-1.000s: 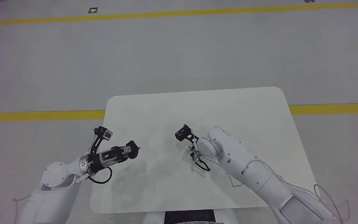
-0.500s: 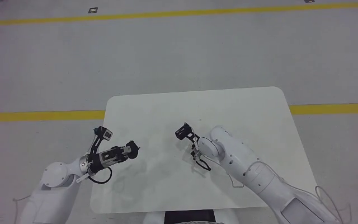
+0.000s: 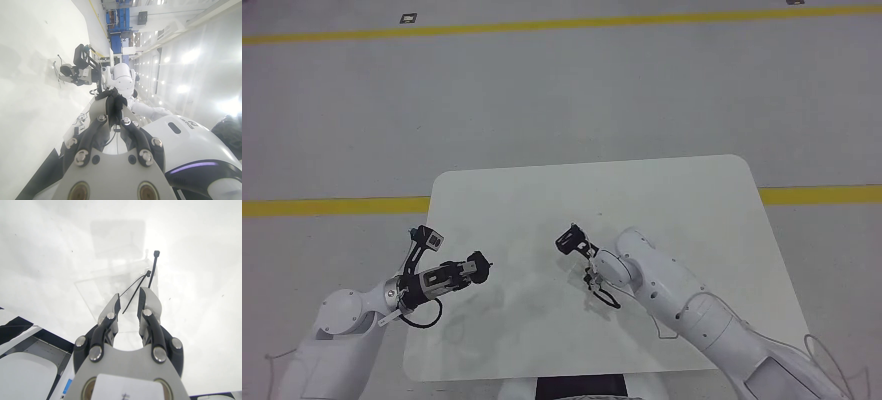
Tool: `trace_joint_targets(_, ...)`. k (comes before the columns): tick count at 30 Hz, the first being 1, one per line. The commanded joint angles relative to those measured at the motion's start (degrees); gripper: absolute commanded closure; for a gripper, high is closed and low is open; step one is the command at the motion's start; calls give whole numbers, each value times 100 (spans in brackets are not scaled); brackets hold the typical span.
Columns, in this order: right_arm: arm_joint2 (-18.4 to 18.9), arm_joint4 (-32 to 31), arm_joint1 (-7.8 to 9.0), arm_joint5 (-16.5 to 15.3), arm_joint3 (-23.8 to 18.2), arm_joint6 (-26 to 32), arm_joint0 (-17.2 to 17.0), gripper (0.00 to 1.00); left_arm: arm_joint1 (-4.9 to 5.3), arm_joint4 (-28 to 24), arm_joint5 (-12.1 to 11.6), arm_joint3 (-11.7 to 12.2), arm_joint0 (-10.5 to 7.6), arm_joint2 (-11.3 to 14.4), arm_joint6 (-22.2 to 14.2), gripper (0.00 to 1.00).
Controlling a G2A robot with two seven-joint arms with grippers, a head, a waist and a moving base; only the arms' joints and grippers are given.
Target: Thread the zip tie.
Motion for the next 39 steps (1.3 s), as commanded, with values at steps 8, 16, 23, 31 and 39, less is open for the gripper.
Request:
trace_joint_targets(8,-102,51,-78,-30,182,-34,84,85,0,0,0,0,0,0,0,100)
trace_joint_targets(16,-161,78,-140,-40,320,-46,155,89,0,0,0,0,0,0,0,100)
trace_joint_targets(23,-167,40,-167,-23,344,-34,167,78,0,0,0,0,0,0,0,100)
trace_joint_targets(31,-103,-55,-155,-15,219,38,113,81,0,0,0,0,0,0,0,100)
trace_joint_targets(39,-74,-59,-159,-75,248,60,66,85,0,0,0,0,0,0,0,100)
